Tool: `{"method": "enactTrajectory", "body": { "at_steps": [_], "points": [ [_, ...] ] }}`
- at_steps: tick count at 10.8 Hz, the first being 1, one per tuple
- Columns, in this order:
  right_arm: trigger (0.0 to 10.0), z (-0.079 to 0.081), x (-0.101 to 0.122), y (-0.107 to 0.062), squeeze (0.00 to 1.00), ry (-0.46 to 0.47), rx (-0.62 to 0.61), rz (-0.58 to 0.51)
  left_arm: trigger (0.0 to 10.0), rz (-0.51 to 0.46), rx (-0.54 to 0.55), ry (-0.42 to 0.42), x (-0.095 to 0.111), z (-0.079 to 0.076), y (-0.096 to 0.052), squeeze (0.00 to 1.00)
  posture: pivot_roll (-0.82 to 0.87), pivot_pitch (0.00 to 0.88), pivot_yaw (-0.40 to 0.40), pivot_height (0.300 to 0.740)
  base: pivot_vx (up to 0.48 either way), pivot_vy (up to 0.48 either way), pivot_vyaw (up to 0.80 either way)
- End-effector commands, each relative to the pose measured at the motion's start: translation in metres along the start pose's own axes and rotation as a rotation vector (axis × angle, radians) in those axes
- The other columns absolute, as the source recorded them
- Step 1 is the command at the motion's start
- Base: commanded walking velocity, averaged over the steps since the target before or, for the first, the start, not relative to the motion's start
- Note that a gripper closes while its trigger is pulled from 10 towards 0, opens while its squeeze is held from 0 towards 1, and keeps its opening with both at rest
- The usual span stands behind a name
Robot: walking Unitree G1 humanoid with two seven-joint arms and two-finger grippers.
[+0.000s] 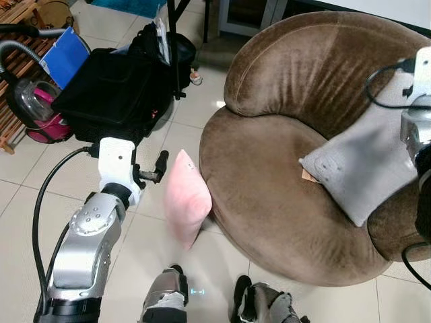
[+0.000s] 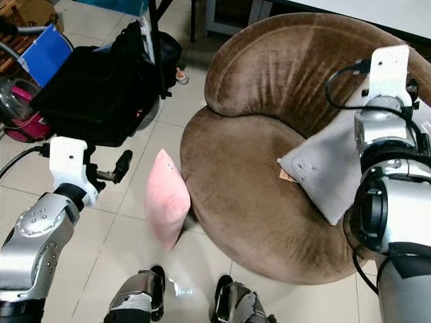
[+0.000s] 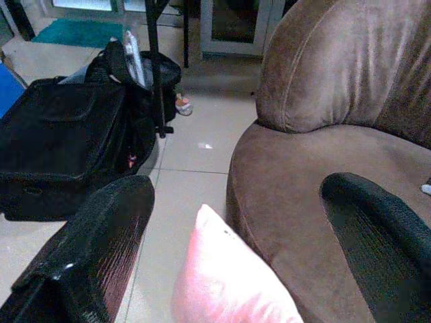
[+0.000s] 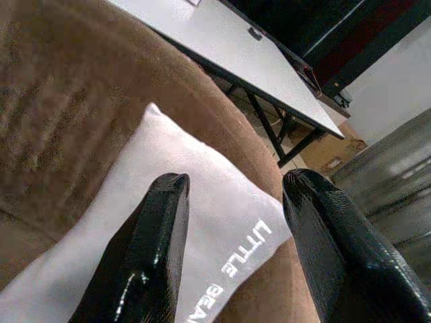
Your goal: Move the pillow to the sofa from floor
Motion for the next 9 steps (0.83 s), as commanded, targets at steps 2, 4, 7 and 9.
{"method": "enactTrajectory", "body": {
  "at_steps": [2, 4, 7, 9],
  "points": [
    [10.0, 0.004, 0.058, -0.001, 0.00, 0.118, 0.061, -0.138, 10.0, -0.005, -0.019, -0.013, 0.001, -0.007, 0.009, 0.00, 0.38, 0.265, -0.102, 0.740, 0.000, 0.000, 0.00],
    [10.0, 0.021, 0.072, -0.007, 0.00, 0.150, 0.140, -0.185, 10.0, -0.016, -0.023, -0.019, 0.003, -0.008, 0.016, 0.00, 0.36, 0.244, -0.116, 0.740, 0.000, 0.000, 0.00],
    [10.0, 0.054, 0.056, -0.017, 0.00, 0.258, 0.265, -0.179, 10.0, -0.044, -0.055, -0.020, 0.009, -0.017, 0.030, 0.00, 0.32, 0.198, -0.118, 0.740, 0.000, 0.000, 0.00],
    [10.0, 0.105, 0.022, -0.041, 0.00, 0.277, 0.421, -0.150, 10.0, -0.062, -0.088, -0.011, 0.014, -0.023, 0.041, 0.00, 0.28, 0.170, -0.103, 0.740, 0.000, 0.000, 0.00]
  ]
}}
Point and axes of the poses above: a point about 5 cm out from each wrist's last joint towards the gripper, its own y axis pointing out of the wrist towards the gripper, its own x axis along the axis of the wrist's last joint, z = x × y, the point moved 5 cm from there along y, pointing out of the wrist towards the gripper, and after that the axes turned 5 degrees about y, right-handed, at the moved point
